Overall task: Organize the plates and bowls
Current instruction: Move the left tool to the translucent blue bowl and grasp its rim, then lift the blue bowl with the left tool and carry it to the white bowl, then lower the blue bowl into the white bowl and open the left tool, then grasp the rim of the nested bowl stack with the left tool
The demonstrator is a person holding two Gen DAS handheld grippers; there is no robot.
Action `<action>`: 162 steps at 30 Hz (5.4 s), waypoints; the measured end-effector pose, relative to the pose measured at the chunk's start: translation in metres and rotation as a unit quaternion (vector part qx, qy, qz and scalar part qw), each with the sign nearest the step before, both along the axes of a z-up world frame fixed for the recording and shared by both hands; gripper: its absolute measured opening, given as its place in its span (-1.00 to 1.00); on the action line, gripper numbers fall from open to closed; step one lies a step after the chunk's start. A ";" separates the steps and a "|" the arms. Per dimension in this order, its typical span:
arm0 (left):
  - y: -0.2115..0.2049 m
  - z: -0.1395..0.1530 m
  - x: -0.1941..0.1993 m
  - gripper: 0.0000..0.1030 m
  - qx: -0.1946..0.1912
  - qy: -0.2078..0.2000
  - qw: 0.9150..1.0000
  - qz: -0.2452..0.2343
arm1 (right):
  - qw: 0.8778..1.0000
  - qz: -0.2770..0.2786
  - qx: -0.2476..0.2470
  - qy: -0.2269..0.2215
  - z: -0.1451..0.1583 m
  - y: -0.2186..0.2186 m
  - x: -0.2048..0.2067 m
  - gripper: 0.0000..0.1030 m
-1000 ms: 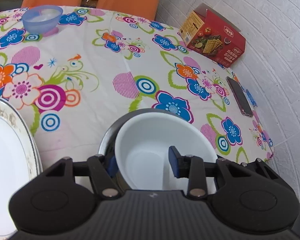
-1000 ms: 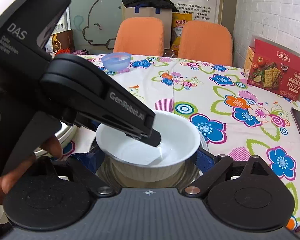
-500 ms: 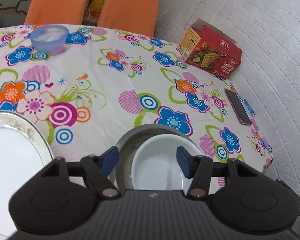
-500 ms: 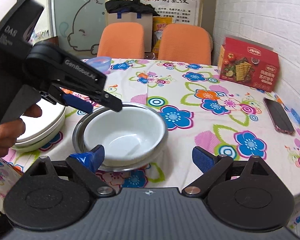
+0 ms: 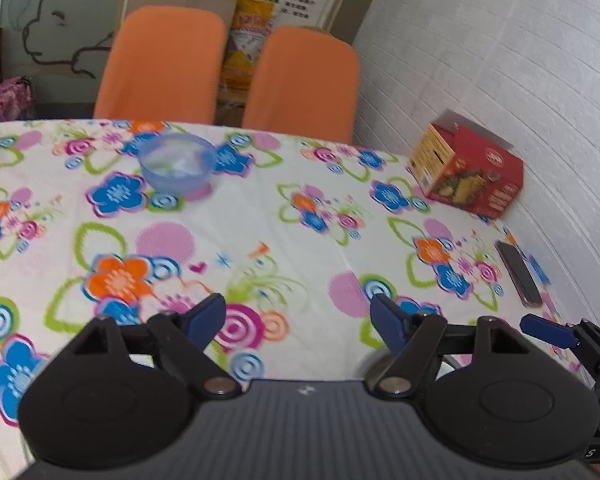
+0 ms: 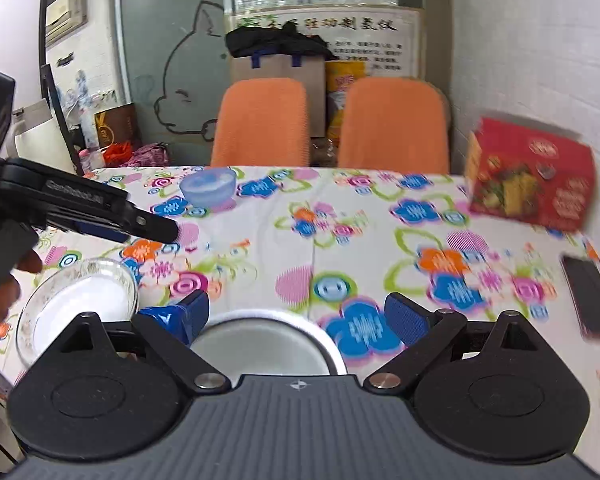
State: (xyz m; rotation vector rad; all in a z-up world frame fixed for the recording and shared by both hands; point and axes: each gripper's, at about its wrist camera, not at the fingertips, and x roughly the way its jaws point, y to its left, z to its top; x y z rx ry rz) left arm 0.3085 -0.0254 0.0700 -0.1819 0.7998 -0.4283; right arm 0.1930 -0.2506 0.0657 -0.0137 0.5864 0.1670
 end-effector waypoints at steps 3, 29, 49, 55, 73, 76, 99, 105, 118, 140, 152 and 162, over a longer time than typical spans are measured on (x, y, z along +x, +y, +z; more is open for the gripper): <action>0.034 0.008 0.035 0.44 0.010 -0.012 0.999 0.050 | 0.999 0.032 -0.002 -0.001 0.004 0.016 0.042 0.59; 0.058 -0.091 0.264 0.42 0.062 0.091 0.990 0.086 | 0.976 0.183 -0.083 0.084 -0.085 0.139 0.296 0.60; 0.048 -0.083 0.242 -0.17 0.056 0.093 0.994 0.022 | 0.972 0.207 -0.070 0.089 -0.064 0.171 0.266 0.62; 0.039 -0.049 0.206 -0.17 0.053 0.059 0.997 0.021 | 0.975 0.199 -0.067 0.071 -0.041 0.164 0.233 0.62; -0.053 0.008 -0.018 -0.17 0.009 0.001 0.998 -0.066 | 0.994 0.081 -0.067 0.024 0.002 0.080 0.004 0.60; -0.073 -0.001 -0.049 -0.17 0.014 0.000 0.996 -0.090 | 0.996 0.056 -0.057 0.027 -0.007 0.069 -0.027 0.59; -0.115 -0.058 -0.069 0.03 0.044 0.048 0.990 -0.126 | 0.999 -0.011 -0.036 0.026 -0.059 0.035 -0.056 0.59; -0.103 -0.046 -0.065 0.19 0.031 0.037 0.991 -0.127 | 0.997 -0.028 -0.076 0.014 -0.044 0.021 -0.066 0.59; -0.060 -0.025 -0.051 0.42 0.020 0.014 0.995 -0.098 | 0.996 -0.078 0.028 0.041 -0.048 -0.018 -0.071 0.60; -0.101 -0.082 -0.022 0.47 0.108 0.062 0.979 -0.163 | 0.989 -0.085 0.041 0.113 -0.090 -0.016 -0.017 0.65; -0.100 -0.087 -0.024 0.48 0.097 0.078 0.978 -0.170 | 0.990 -0.077 0.007 0.114 -0.092 -0.008 -0.012 0.66; -0.102 -0.089 -0.024 0.49 0.113 0.063 0.978 -0.165 | 0.989 -0.078 0.013 0.123 -0.092 -0.010 -0.007 0.65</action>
